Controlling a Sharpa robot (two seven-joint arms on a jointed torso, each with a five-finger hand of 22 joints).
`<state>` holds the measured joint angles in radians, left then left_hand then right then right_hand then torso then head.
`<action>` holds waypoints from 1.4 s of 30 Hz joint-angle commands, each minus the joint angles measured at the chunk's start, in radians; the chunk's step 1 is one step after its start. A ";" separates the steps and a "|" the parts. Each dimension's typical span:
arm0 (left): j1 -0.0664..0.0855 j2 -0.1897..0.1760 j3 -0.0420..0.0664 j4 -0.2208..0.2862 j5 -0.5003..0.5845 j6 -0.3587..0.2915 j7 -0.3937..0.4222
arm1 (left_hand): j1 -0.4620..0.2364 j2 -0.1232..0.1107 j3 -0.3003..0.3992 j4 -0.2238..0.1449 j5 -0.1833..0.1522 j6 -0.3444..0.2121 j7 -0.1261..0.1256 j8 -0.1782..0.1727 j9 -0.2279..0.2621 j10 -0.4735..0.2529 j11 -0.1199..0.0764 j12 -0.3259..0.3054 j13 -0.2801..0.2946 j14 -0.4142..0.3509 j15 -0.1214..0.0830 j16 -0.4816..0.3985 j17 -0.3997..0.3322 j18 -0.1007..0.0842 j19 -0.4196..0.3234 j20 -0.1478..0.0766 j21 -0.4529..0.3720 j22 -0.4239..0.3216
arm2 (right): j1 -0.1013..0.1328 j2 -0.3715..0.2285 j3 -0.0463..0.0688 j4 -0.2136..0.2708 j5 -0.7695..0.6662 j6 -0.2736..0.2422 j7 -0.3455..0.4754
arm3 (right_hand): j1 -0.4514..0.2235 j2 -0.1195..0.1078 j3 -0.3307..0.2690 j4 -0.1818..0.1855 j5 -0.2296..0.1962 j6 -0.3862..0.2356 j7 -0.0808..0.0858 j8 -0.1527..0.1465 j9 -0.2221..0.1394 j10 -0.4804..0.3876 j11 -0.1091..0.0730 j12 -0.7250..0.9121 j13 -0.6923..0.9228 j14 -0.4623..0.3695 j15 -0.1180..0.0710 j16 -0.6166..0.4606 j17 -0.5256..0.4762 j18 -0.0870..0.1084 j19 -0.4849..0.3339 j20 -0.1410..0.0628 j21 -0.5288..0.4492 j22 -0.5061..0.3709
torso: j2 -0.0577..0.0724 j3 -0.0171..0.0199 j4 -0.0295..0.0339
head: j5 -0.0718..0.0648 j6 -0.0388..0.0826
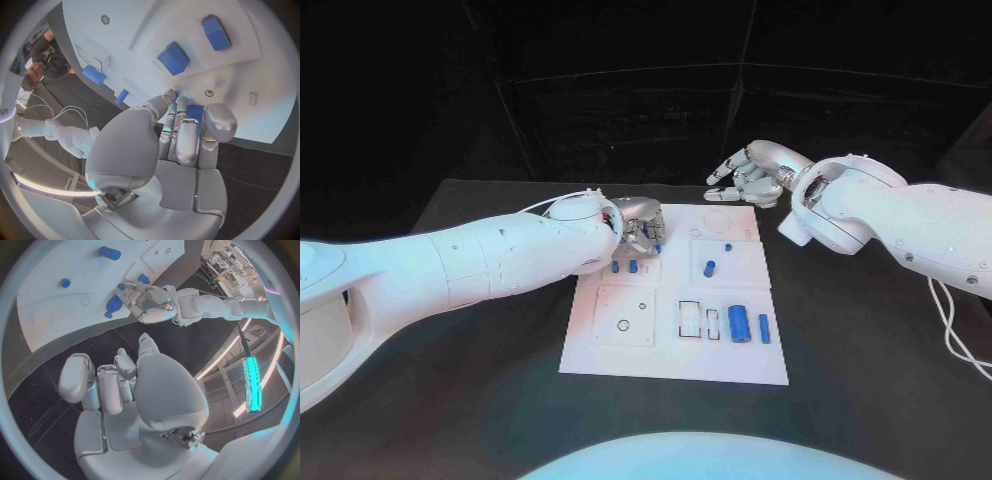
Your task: Assemble the parts on the task board
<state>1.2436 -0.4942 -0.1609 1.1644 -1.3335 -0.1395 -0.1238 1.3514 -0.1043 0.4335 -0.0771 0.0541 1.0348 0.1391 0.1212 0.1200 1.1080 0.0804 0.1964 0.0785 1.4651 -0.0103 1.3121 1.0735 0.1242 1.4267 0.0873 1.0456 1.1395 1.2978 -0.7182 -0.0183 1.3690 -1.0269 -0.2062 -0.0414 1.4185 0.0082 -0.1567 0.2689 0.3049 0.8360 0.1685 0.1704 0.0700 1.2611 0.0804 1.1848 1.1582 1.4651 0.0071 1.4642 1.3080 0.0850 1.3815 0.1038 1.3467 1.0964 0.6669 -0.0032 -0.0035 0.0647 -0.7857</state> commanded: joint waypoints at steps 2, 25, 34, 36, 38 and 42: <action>-0.003 0.005 -0.002 0.001 -0.017 0.046 -0.007 | -0.009 0.002 0.007 0.002 -0.004 0.011 -0.002 0.002 0.000 0.009 -0.002 -0.004 -0.001 -0.001 0.003 -0.002 -0.001 -0.012 0.001 0.005 -0.002 0.001 | 0.002 0.001 0.001 0.001 -0.003 -0.003 0.007 | -0.002 0.009 -0.008 0.000 0.005 -0.004 0.000 0.006 -0.001 -0.004 -0.001 -0.001 0.001 0.070 -0.008 -0.004 0.114 0.004 -0.005 -0.002 -0.005 0.001 | 0.000 -0.0001 0.0001 | 0.000 0.000; -0.004 0.001 -0.001 0.000 -0.018 -0.006 0.019 | 0.017 0.042 0.048 -0.017 -0.004 0.067 -0.012 0.010 0.000 0.073 -0.018 -0.019 0.001 0.003 -0.012 0.008 0.000 -0.014 0.010 -0.010 0.001 0.008 | 0.002 0.003 0.001 -0.001 -0.003 -0.003 0.009 | -0.002 0.010 -0.009 0.001 0.005 -0.003 0.000 0.007 -0.001 -0.002 -0.001 0.002 0.004 0.070 -0.008 -0.004 0.114 0.004 -0.004 -0.002 -0.005 0.002 | 0.000 -0.0008 -0.0005 | -0.003 0.000; -0.004 -0.026 0.036 0.038 -0.015 -0.038 0.039 | 0.018 0.041 0.051 -0.021 -0.004 0.068 -0.011 0.009 0.000 0.075 -0.017 -0.022 0.001 0.004 -0.012 0.009 0.000 -0.013 0.009 -0.010 -0.003 0.005 | 0.002 0.003 0.001 -0.003 -0.003 -0.002 0.010 | -0.002 0.010 -0.009 0.001 0.005 -0.003 0.000 0.007 -0.001 -0.002 -0.001 0.002 0.004 0.070 -0.008 -0.004 0.114 0.004 -0.004 -0.002 -0.005 0.002 | -0.001 -0.0013 0.0014 | -0.006 0.000; -0.004 -0.026 0.036 0.038 -0.015 -0.038 0.039 | 0.018 0.041 0.051 -0.021 -0.004 0.068 -0.011 0.009 0.000 0.075 -0.017 -0.022 0.001 0.004 -0.012 0.009 0.000 -0.013 0.009 -0.010 -0.003 0.005 | 0.002 0.003 0.001 -0.003 -0.003 -0.002 0.010 | -0.002 0.010 -0.009 0.001 0.005 -0.003 0.000 0.007 -0.001 -0.002 -0.001 0.002 0.004 0.070 -0.008 -0.004 0.114 0.004 -0.004 -0.002 -0.005 0.002 | -0.001 -0.0013 0.0014 | -0.006 0.000; -0.004 -0.026 0.036 0.038 -0.015 -0.038 0.039 | 0.018 0.041 0.051 -0.021 -0.004 0.068 -0.011 0.009 0.000 0.075 -0.017 -0.022 0.001 0.004 -0.012 0.009 0.000 -0.013 0.009 -0.010 -0.003 0.005 | 0.002 0.003 0.001 -0.003 -0.003 -0.002 0.010 | -0.002 0.010 -0.009 0.001 0.005 -0.003 0.000 0.007 -0.001 -0.002 -0.001 0.002 0.004 0.070 -0.008 -0.004 0.114 0.004 -0.004 -0.002 -0.005 0.002 | -0.001 -0.0013 0.0014 | -0.006 0.000; -0.004 -0.040 0.046 0.053 -0.007 -0.042 0.039 | 0.015 0.039 0.052 -0.021 -0.004 0.070 -0.010 0.009 -0.001 0.077 -0.017 -0.023 0.001 0.005 -0.012 0.010 0.001 -0.013 0.010 -0.010 -0.002 0.006 | 0.001 0.002 0.001 -0.003 -0.003 -0.002 0.010 | -0.002 0.010 -0.009 0.001 0.005 -0.003 0.000 0.007 -0.001 -0.002 -0.001 0.002 0.004 0.070 -0.008 -0.004 0.114 0.004 -0.004 -0.002 -0.005 0.002 | -0.001 -0.0003 0.0038 | -0.005 0.001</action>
<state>1.2375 -0.5255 -0.1210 1.2086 -1.3465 -0.1629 -0.0993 1.3682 -0.0693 0.4817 -0.0980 0.0537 1.0973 0.1268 0.1280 0.1191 1.1774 0.0642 0.1798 0.0783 1.4652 -0.0178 1.3159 1.0731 0.1243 1.4335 0.0805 1.0418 1.1451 1.2975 -0.7159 -0.0183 1.3655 -1.0269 -0.2061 -0.0400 1.4185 0.0082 -0.1588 0.2710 0.3049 0.8360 0.1684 0.1704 0.0700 1.2611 0.0804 1.1848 1.1606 1.4651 0.0071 1.4642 1.3076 0.0851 1.3815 0.1038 1.3467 1.0977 0.6663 -0.0043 -0.0018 0.0581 -0.7853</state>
